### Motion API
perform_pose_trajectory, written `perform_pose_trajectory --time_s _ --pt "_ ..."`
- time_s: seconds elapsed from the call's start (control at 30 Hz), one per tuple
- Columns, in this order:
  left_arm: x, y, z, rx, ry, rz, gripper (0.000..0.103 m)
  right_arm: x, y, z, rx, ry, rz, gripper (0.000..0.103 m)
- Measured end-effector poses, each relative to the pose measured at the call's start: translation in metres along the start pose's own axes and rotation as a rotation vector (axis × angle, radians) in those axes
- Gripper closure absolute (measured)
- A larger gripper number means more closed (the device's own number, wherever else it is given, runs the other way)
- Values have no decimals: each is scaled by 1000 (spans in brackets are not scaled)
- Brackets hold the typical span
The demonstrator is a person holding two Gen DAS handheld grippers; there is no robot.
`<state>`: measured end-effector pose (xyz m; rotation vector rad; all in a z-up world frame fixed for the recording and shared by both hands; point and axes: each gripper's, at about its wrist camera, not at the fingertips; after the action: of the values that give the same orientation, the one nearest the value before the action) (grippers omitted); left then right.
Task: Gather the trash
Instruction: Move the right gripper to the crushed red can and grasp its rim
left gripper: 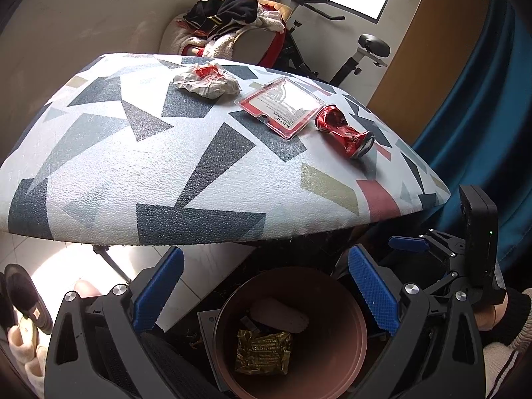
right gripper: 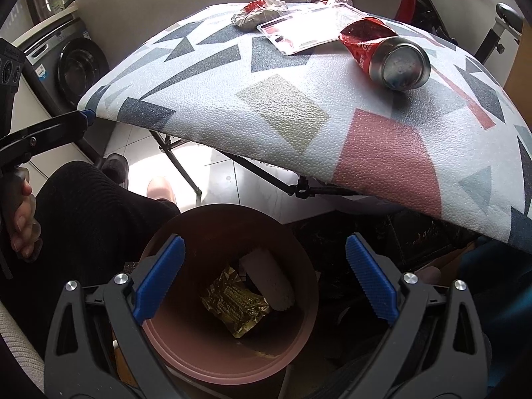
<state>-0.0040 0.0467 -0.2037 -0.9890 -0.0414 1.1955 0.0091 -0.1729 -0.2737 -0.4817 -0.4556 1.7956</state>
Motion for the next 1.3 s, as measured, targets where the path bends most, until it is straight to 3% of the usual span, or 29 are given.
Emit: perform_pose_trajectory --time_s 0.37,0.53,0.7,0.77,0.9,1.13,1.3 --pt "4 0 0 -16 -2 27 6 -32 -27 10 -68 31 -156 8" --pt "7 -1 2 -36 -2 45 6 -65 -66 13 -125 -19 -373 23" --pt "10 -2 5 -51 5 61 6 -95 -102 -2 -106 -77 -623 32" --pt "11 -3 6 -56 11 65 6 -99 -114 -11 -82 -48 -674 33" --pt "13 -4 6 -59 24 74 6 -100 -141 -26 -49 88 -651 36" --pt "15 -6 8 -75 45 87 6 -130 -149 -50 -1 171 -693 56" --pt "19 -8 6 -77 56 113 6 -155 -145 -62 -1 160 -741 63"
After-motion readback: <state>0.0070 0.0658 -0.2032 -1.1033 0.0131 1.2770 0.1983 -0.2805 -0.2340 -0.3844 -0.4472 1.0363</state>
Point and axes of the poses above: each gripper's, at about its wrist camera, not at the fingertips, and z roughly against the way its jaws point, x to its left, y to its underside, and after that the axes turned 15 degrees about y, right-handed
